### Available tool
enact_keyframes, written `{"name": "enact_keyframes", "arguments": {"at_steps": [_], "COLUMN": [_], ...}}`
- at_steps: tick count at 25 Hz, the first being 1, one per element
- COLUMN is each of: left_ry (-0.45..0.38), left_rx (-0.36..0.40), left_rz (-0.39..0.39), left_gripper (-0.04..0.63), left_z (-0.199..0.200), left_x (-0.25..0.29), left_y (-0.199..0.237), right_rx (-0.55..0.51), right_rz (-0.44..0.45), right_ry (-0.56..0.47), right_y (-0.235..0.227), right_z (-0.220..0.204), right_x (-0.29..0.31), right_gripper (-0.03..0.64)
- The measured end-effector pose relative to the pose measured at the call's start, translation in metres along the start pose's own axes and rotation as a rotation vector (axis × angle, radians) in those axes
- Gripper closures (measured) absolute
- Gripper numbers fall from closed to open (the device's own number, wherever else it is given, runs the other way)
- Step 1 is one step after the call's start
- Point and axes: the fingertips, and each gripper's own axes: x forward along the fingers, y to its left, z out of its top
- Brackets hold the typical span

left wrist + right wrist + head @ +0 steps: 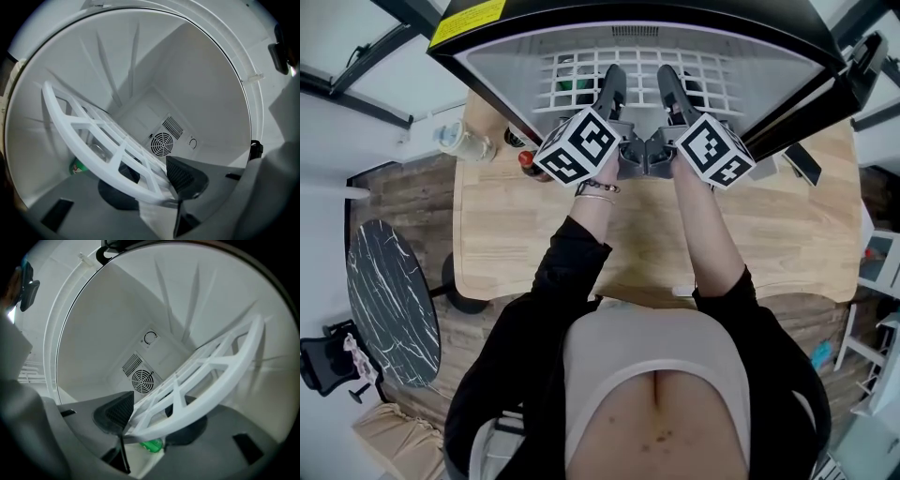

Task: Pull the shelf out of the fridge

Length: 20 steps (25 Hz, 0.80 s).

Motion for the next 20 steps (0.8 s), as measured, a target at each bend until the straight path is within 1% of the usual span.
{"name": "enact_keyframes", "arguments": {"at_steps": [6,11,20], "left_ry": [0.013,0.008,0.012], "left_rx": [-0.013,-0.029,-0.059], "left_rz": [-0.009,-0.008,-0.032], "left_gripper": [0.417,0.425,0.436], "left_z": [-0.003,-0.004,-0.007], "left_x": [-0.006,-0.011,-0.019], "left_y": [0.000,-0.002,-0.008], "right_rx": [0.005,0.014,0.021], "right_rz": [-0.027,-0.002,-0.010], "right_ry": [0.010,-0.019,-0.012], "right_y": [-0.002,0.003,0.005], "right_z": [-0.005,-0.002,-0.002], "right_x": [-0.007,-0.011,-0.021], "right_gripper": [0.396,0.396,0.405]}}
